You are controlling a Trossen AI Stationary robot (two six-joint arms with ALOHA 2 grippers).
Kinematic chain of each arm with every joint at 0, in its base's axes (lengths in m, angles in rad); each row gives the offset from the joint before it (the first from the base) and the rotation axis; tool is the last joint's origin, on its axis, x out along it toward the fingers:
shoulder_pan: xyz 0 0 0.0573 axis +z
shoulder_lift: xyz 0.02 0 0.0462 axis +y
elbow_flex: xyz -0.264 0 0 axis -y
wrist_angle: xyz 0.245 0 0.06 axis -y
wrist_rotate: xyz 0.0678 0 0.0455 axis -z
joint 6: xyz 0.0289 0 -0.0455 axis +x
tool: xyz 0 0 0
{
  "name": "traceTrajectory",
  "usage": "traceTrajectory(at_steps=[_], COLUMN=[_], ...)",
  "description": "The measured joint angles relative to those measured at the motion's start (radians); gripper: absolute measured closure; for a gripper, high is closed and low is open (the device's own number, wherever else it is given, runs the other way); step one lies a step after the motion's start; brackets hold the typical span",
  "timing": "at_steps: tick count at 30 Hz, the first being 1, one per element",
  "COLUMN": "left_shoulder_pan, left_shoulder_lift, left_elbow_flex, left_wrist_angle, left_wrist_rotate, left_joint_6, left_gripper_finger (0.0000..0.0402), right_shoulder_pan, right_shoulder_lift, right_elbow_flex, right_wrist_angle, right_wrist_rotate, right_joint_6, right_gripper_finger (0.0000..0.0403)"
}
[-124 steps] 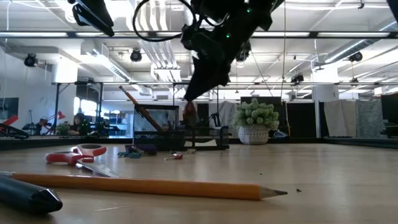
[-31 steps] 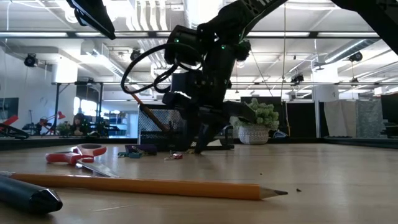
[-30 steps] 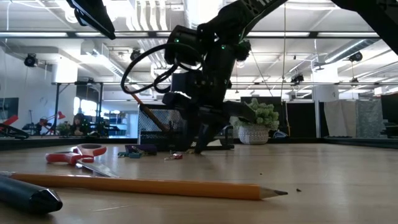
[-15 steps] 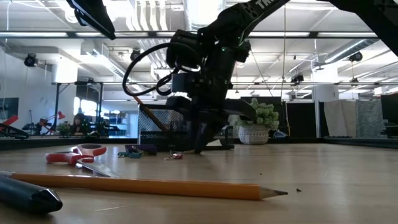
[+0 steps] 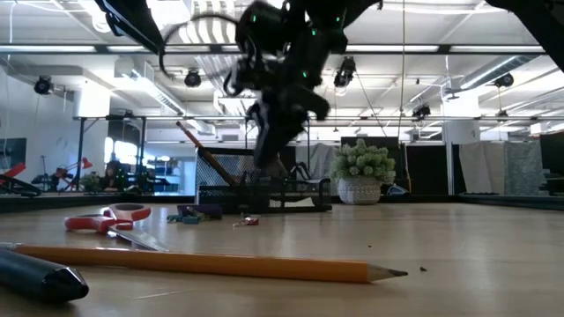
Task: Pick and place office supplies into organizer
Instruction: Put the top brown binder clip into the desk organizer, then put the pink binder clip into the desk organizer
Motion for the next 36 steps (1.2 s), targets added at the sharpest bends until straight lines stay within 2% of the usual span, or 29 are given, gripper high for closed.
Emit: traceTrajectory(at_steps=[5, 12, 21, 28, 32, 36], left_shoulder_pan=[0.0, 0.0, 0.0, 0.0, 0.0, 0.0], left_shoulder_lift=[0.0, 0.0, 0.0, 0.0, 0.0, 0.0], left_elbow_flex=[0.0, 0.0, 0.0, 0.0, 0.0, 0.0], left_wrist_angle=[0.0, 0.0, 0.0, 0.0, 0.0, 0.0], left_wrist_rotate=[0.0, -0.017, -0.019, -0.022, -0.023, -0.023], left_joint_6=[0.0, -0.001, -0.001, -0.001, -0.001, -0.002], left_gripper_finger=[0.0249, 0.0249, 0.0249, 0.0249, 0.0249, 0.0249], right_shoulder_pan=[-0.005, -0.03, -0.037, -0.038, -0.028, 0.001], right_shoulder_lift=[0.004, 0.05, 0.07, 0.07, 0.068, 0.043], right_elbow_flex=[0.013, -0.009, -0.006, -0.002, -0.002, -0.001], right_wrist_angle=[0.001, 0.097, 0.124, 0.12, 0.094, 0.055], right_wrist_rotate=[0.04, 0.121, 0.225, 0.216, 0.207, 0.205], right_joint_6=[0.152, 0.252, 0.363, 0.479, 0.443, 0.363], right_gripper_finger=[0.0353, 0.0353, 0.0349, 0.0283, 0.0242, 0.022])
